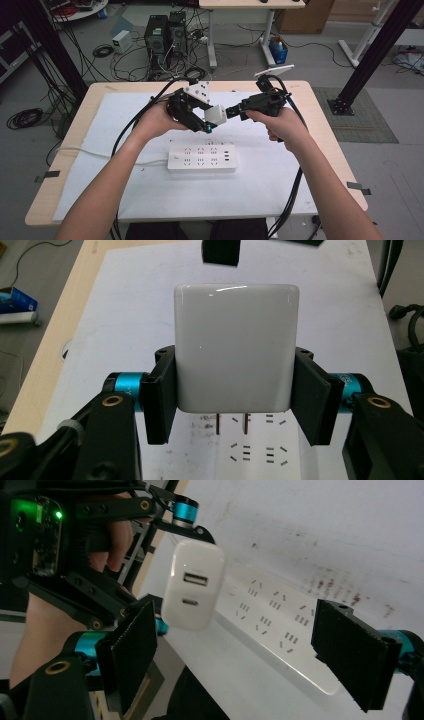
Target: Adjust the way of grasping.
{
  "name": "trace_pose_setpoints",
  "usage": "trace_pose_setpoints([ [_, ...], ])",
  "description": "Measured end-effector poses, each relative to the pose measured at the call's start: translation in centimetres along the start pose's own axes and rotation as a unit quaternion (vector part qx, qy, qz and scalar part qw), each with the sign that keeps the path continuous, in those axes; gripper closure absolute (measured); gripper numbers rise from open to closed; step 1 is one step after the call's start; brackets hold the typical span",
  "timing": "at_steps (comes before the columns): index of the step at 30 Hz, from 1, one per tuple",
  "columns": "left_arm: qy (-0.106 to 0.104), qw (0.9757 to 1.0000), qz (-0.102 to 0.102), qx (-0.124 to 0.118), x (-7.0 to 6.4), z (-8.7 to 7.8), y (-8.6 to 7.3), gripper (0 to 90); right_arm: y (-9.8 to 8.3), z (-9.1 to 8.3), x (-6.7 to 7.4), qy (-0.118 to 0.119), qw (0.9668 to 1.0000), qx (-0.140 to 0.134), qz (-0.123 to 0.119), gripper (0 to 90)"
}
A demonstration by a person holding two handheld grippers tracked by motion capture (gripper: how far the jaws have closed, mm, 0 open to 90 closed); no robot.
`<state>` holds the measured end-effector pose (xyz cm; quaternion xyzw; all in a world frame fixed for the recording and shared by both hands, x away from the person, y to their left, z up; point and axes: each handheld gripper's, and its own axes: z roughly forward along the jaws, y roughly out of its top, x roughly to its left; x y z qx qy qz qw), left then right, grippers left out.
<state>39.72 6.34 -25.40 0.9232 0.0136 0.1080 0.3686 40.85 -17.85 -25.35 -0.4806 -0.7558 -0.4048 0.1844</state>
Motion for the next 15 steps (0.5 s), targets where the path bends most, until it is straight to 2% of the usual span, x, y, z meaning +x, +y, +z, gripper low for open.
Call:
trace_pose_setpoints([
  [2, 0.003, 1.0000, 0.007, -0.002, -0.1, 0.1, 0.2, 42.6, 0.2, 0.7, 0.4, 0.008, 0.9999, 0.006, 0.000, 18.4],
  [4, 0.004, 0.9999, 0.011, -0.004, -0.3, 0.2, 0.4, 42.6, 0.3, 1.1, 0.6, 0.013, 0.9999, 0.006, -0.003, 26.4],
  [9, 0.006, 0.9998, 0.017, -0.007, -0.6, 0.5, 0.7, 42.6, 0.5, 1.9, 0.9, 0.025, 0.9997, 0.008, 0.001, 34.9],
  [12, 0.008, 0.9996, 0.026, -0.003, -0.7, 0.6, 0.8, 42.6, 0.5, 2.3, 1.1, 0.028, 0.9995, 0.012, 0.000, 44.8],
  [15, 0.021, 0.9991, 0.035, -0.003, -1.0, 0.5, 0.9, 42.6, 0.5, 2.2, 0.9, 0.026, 0.9997, -0.001, 0.004, 57.0],
])
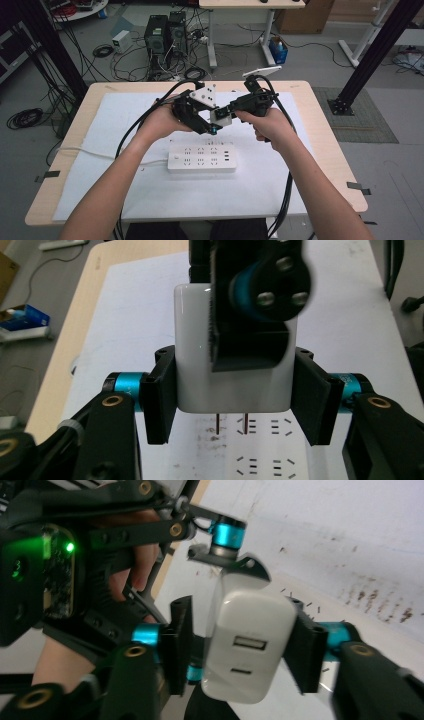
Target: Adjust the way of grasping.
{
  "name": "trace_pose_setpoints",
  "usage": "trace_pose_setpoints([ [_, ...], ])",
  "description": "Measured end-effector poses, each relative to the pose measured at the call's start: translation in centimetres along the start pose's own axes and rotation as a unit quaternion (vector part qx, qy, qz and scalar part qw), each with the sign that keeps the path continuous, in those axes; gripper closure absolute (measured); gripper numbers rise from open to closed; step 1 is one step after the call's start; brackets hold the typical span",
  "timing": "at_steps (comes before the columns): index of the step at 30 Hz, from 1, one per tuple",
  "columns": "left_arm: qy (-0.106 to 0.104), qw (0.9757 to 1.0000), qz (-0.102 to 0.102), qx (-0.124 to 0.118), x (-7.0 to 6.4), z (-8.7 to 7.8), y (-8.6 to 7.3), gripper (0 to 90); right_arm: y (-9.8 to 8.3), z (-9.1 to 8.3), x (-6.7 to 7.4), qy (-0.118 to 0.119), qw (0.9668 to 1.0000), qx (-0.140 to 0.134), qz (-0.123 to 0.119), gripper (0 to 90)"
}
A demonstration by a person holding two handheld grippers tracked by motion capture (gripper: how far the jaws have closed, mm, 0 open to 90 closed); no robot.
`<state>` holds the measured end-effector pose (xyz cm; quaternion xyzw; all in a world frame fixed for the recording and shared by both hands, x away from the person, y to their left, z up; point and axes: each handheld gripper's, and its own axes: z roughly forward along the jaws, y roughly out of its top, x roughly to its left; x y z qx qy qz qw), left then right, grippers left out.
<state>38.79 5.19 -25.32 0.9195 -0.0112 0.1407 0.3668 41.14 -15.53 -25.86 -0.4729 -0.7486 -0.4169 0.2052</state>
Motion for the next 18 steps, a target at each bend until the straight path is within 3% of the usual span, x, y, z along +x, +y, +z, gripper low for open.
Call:
trace_pose_setpoints([
  [6, 0.022, 0.9995, 0.018, 0.012, -0.4, 0.3, 0.2, 42.3, 0.0, 0.0, -0.4, 0.008, 0.9998, -0.005, 0.016, 61.0],
  [8, 0.026, 0.9995, 0.004, 0.019, -0.4, 0.4, 0.3, 41.3, 0.0, -0.1, -0.5, 0.011, 0.9998, -0.006, 0.014, 62.5],
  [10, 0.041, 0.9987, -0.012, 0.027, -0.2, 0.6, 0.2, 31.4, 0.0, -0.1, -0.4, 0.002, 0.9999, -0.008, 0.010, 62.5],
  [14, 0.044, 0.9972, -0.043, 0.043, 0.0, 0.1, -0.4, 21.9, 0.0, -0.7, -0.6, -0.007, 0.9999, -0.014, 0.004, 62.5],
  [16, 0.043, 0.9960, -0.056, 0.055, 0.3, -0.6, -0.9, 20.7, 0.0, -1.3, -0.8, -0.028, 0.9995, -0.016, -0.004, 62.5],
  [18, 0.034, 0.9938, -0.077, 0.072, 0.6, -1.6, -1.6, 20.6, 0.0, -2.2, -0.7, -0.065, 0.9974, -0.020, -0.022, 62.5],
])
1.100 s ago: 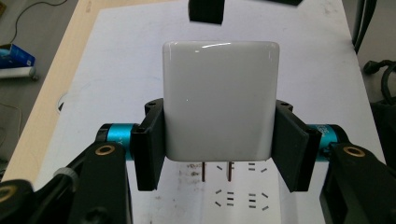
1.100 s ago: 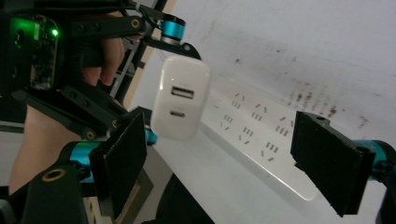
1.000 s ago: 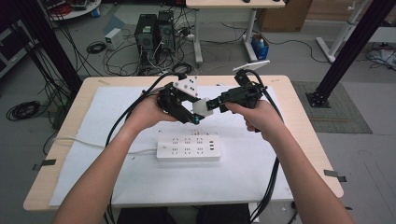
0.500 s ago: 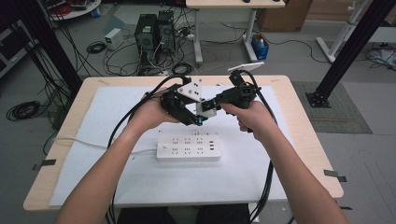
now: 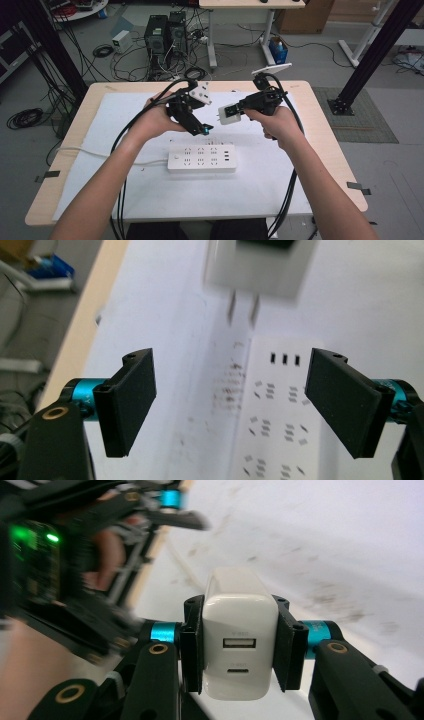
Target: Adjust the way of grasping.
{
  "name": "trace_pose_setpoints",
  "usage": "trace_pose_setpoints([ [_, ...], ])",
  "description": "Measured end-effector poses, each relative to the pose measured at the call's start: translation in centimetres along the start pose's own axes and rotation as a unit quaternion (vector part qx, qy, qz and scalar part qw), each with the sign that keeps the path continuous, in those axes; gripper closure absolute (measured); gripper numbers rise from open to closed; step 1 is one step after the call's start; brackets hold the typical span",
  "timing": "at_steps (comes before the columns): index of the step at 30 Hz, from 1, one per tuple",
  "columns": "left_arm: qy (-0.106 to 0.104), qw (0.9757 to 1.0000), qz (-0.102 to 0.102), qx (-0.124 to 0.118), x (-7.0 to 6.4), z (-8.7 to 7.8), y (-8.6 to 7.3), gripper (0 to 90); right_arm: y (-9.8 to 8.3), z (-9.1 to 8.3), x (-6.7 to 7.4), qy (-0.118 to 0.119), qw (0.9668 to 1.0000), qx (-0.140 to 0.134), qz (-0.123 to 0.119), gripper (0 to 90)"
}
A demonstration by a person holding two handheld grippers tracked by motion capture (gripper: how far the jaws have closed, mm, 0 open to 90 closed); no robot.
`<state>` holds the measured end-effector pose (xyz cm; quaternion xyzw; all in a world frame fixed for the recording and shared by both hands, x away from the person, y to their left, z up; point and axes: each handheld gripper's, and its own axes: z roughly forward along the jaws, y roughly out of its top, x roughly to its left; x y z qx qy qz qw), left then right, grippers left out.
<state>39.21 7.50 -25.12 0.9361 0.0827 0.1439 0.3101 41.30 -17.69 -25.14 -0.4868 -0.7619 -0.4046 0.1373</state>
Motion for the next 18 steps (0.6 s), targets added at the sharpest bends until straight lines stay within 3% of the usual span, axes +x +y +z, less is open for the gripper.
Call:
trace_pose_setpoints([
  [2, -0.006, 0.9993, -0.029, 0.025, 0.5, -0.8, -0.9, 20.6, 0.1, -0.8, 0.0, -0.043, 0.9988, 0.004, -0.021, 62.5],
  [4, 0.002, 0.9972, -0.055, 0.051, 0.9, -1.6, -1.9, 20.6, 0.1, -1.6, 0.1, -0.085, 0.9957, 0.009, -0.036, 62.4],
  [8, -0.001, 0.9883, -0.116, 0.099, 1.7, -3.0, -4.0, 20.6, 0.1, -3.0, 0.3, -0.157, 0.9850, 0.019, -0.069, 62.4],
  [12, -0.007, 0.9741, -0.171, 0.148, 2.5, -4.2, -6.0, 20.6, 0.1, -4.0, 0.3, -0.216, 0.9717, 0.036, -0.088, 62.4],
  [15, 0.002, 0.9615, -0.219, 0.166, 3.0, -5.0, -7.4, 20.6, 0.0, -4.6, 0.3, -0.238, 0.9650, 0.047, -0.100, 62.4],
  [17, 0.009, 0.9539, -0.239, 0.181, 3.3, -5.4, -8.2, 20.6, 0.0, -4.8, 0.3, -0.264, 0.9566, 0.055, -0.109, 62.4],
  [18, 0.013, 0.9516, -0.243, 0.187, 3.4, -5.7, -8.5, 20.6, 0.0, -4.9, 0.3, -0.278, 0.9520, 0.059, -0.114, 62.4],
])
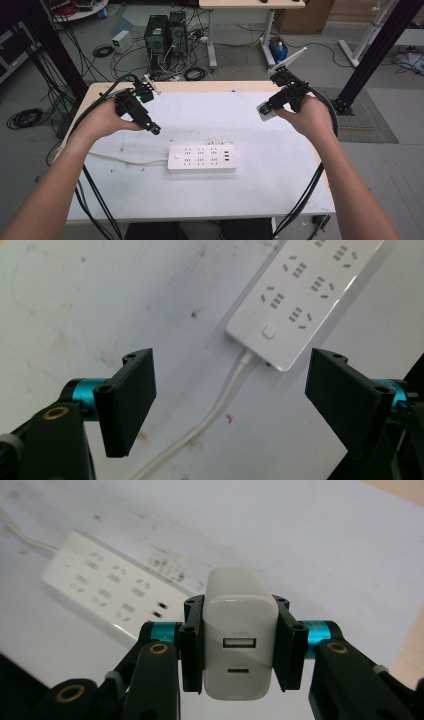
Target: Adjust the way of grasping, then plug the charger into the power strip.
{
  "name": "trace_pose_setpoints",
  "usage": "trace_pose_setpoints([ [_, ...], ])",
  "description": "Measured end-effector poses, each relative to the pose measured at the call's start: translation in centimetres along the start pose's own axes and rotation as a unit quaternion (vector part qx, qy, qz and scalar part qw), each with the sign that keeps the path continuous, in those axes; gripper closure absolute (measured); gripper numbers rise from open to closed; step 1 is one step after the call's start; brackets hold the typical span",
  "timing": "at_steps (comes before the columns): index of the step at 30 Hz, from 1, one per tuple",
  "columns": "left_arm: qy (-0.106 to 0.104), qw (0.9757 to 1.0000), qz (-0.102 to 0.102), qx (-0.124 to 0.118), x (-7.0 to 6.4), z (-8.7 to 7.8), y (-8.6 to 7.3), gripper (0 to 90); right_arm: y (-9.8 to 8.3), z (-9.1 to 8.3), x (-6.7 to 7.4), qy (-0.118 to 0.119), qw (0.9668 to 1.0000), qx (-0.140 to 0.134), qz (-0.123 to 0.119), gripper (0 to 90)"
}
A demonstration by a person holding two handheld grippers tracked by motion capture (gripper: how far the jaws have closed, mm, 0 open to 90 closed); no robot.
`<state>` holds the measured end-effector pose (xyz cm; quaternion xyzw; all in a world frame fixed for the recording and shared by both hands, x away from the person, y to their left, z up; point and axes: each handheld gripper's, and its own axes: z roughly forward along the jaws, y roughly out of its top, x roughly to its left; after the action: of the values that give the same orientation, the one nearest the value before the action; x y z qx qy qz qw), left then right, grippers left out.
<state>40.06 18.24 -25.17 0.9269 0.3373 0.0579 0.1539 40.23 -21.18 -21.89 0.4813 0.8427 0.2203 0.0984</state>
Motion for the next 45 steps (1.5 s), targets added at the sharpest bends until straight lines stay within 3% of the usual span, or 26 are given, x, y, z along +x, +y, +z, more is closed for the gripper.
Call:
trace_pose_setpoints([
  [2, 0.001, 0.9999, -0.014, 0.000, 0.5, -0.1, -0.5, 20.6, -0.1, 0.0, -0.2, -0.007, 0.9999, 0.004, -0.009, 62.4],
  [8, 0.009, 0.9997, -0.019, -0.011, 0.9, -0.2, -1.3, 20.6, -0.1, 0.0, -0.2, -0.001, 0.9999, 0.006, -0.014, 62.4],
  [16, 0.010, 0.9997, -0.019, -0.012, 0.8, 0.1, -1.3, 20.6, 0.2, 0.5, 0.3, 0.003, 0.9994, 0.010, -0.034, 62.3],
  [23, 0.008, 0.9998, -0.011, -0.012, 0.6, 0.1, -1.0, 20.6, 0.0, 0.4, 0.4, 0.009, 0.9994, 0.007, -0.033, 62.3],
  [30, 0.007, 0.9999, -0.009, -0.012, 0.4, 0.0, -1.2, 20.6, 0.1, 0.6, 0.4, 0.018, 0.9987, 0.011, -0.047, 62.3],
  [37, 0.002, 0.9998, -0.017, -0.009, 0.6, 0.3, -1.7, 20.6, 1.1, 1.7, 1.4, 0.029, 0.9954, 0.019, -0.089, 62.3],
  [43, 0.000, 0.9997, -0.020, -0.010, 1.0, 0.3, -2.0, 20.6, 2.2, 3.2, 2.8, 0.043, 0.9881, 0.030, -0.144, 62.3],
  [45, 0.001, 0.9997, -0.021, -0.011, 1.1, 0.3, -2.1, 20.6, 2.5, 3.5, 3.2, 0.043, 0.9869, 0.033, -0.152, 62.4],
])
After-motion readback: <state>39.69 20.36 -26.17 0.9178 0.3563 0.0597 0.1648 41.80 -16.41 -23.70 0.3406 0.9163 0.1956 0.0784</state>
